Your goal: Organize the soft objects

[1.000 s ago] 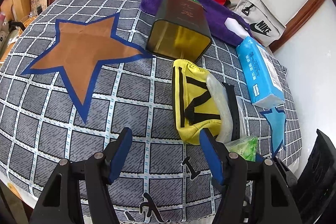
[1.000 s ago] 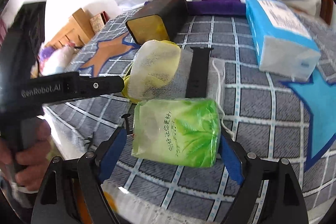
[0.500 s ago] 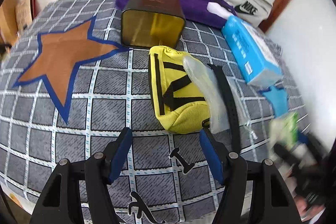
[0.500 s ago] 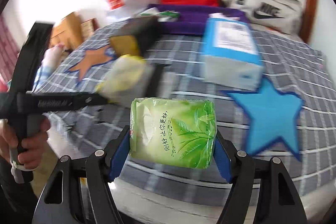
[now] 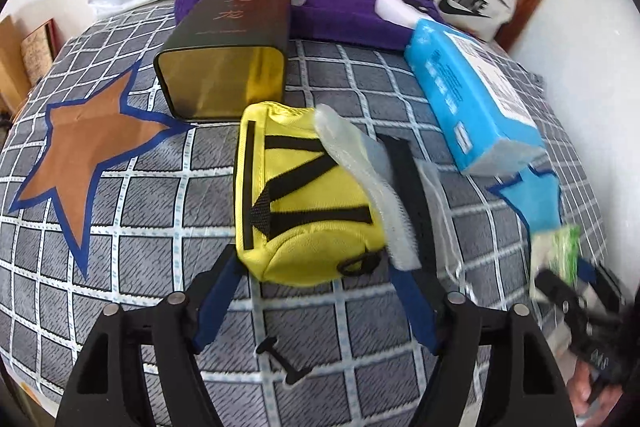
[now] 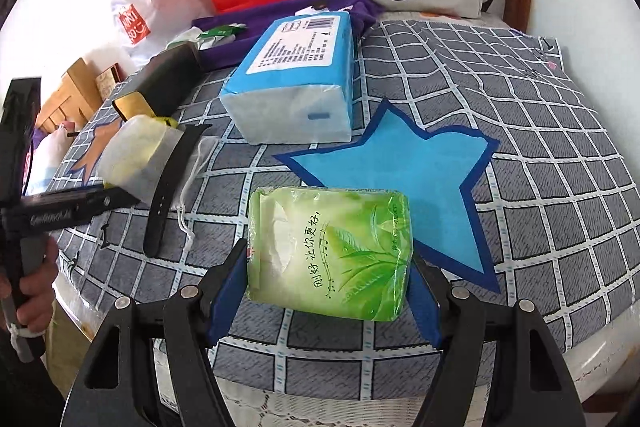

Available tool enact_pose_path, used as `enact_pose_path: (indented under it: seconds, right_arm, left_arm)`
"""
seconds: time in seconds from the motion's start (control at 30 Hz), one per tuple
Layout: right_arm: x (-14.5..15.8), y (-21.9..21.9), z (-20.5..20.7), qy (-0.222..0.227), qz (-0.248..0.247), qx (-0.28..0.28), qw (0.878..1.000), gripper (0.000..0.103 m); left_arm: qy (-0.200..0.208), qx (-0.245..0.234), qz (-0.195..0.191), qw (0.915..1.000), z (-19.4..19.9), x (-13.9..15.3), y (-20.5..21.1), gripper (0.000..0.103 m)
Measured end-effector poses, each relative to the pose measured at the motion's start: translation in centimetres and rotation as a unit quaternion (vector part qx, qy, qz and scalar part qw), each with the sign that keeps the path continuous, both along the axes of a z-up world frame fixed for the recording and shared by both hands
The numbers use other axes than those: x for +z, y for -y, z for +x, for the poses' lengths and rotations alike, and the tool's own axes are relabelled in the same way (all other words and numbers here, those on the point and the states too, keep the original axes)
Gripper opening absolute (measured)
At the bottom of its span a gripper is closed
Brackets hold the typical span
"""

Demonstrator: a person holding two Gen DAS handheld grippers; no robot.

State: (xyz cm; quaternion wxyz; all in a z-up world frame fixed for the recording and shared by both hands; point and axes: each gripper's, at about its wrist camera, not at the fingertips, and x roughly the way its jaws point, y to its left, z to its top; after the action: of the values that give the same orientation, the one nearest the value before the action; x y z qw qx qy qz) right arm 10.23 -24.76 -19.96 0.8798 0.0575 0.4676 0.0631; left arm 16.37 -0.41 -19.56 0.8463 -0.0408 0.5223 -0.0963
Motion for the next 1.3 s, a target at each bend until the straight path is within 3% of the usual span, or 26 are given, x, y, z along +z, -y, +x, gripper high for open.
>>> enact_pose_path:
  seconds: [0.23, 0.43, 0.7, 1.03, 1.3]
  right_arm:
    - [-0.1, -0.5, 0.3, -0.006, 0.004, 0.015, 1.0, 0.072]
    - [0.1, -1.1, 0.0, -0.008, 0.002, 0.028, 1.0, 0.072]
    - [0.4, -1.6, 0.2, -0.013, -0.012, 0.037, 0.999, 0.072]
    - [4.6, -2.6, 0.4, 0.023, -0.016, 0.053, 0.998, 0.072]
    - [8.5, -3.4, 2.3, 0.055, -0.019, 0.063, 0.996, 0.072]
  left_arm:
    - [0.009, 0.043, -0.009, 0.999, 1.2, -0.1, 0.2, 0.078]
    - [0.015, 0.042, -0.023, 0.9987, 0.6, 0.1, -0.9, 0.066]
    - [0.012, 0.066, -0.03, 0.9973, -1.4, 1.2, -3.8, 0.065]
    - [0.045, 0.087, -0.055, 0.9937, -2.6, 5.0, -6.7, 0.065]
    - [0.075, 0.091, -0.065, 0.9909, -1.4, 8.5, -7.9, 0.065]
